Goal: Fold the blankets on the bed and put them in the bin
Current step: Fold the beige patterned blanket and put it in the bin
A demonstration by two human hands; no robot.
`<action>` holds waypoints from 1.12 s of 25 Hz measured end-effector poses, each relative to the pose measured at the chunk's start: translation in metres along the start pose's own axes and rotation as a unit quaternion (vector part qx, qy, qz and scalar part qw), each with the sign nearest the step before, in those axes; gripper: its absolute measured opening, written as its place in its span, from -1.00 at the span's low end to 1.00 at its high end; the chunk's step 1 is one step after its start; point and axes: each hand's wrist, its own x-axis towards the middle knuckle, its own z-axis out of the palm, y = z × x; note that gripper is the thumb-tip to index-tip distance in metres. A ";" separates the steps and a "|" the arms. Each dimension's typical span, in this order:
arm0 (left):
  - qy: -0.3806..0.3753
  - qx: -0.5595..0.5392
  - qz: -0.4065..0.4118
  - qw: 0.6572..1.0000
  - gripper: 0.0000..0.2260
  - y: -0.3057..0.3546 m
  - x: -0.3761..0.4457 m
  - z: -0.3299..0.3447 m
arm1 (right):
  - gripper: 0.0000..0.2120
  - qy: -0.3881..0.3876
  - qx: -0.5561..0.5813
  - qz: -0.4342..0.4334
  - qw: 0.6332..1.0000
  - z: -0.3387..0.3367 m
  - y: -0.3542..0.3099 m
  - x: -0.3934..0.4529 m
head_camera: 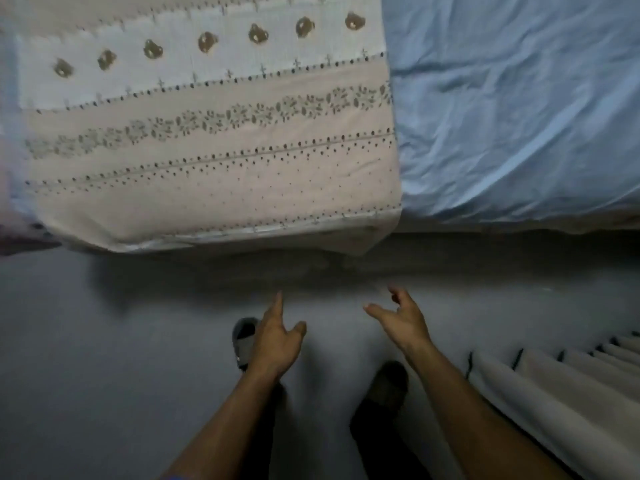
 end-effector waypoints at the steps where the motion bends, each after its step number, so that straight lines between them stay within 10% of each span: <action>1: 0.004 -0.007 0.003 1.000 -0.30 -0.007 0.007 0.022 | -0.21 0.000 -0.005 -0.010 1.000 0.004 0.011 0.019; 4: -0.056 -0.194 -0.073 0.977 -0.26 -0.013 0.035 0.070 | -0.15 0.006 0.023 -0.032 0.999 0.019 0.041 0.080; 7: -0.152 -0.606 -0.130 0.770 -0.36 -0.034 0.082 0.097 | -0.11 -0.009 0.107 -0.057 0.993 0.040 0.063 0.147; 9: -0.156 -0.675 -0.104 0.714 -0.32 -0.058 0.116 0.112 | -0.09 -0.004 0.153 -0.081 0.985 0.053 0.067 0.197; 15: -0.145 -0.698 -0.099 0.694 -0.26 -0.110 0.177 0.147 | -0.63 0.000 0.215 -0.173 0.961 0.075 0.039 0.272; 22: -0.095 -0.617 -0.165 0.763 -0.45 -0.067 0.103 0.149 | -0.83 0.017 0.297 -0.087 0.951 0.074 0.104 0.128; 28: 0.003 -0.812 -0.112 0.573 -0.70 -0.031 0.041 0.104 | -0.64 0.014 0.552 -0.031 0.833 0.053 0.114 0.006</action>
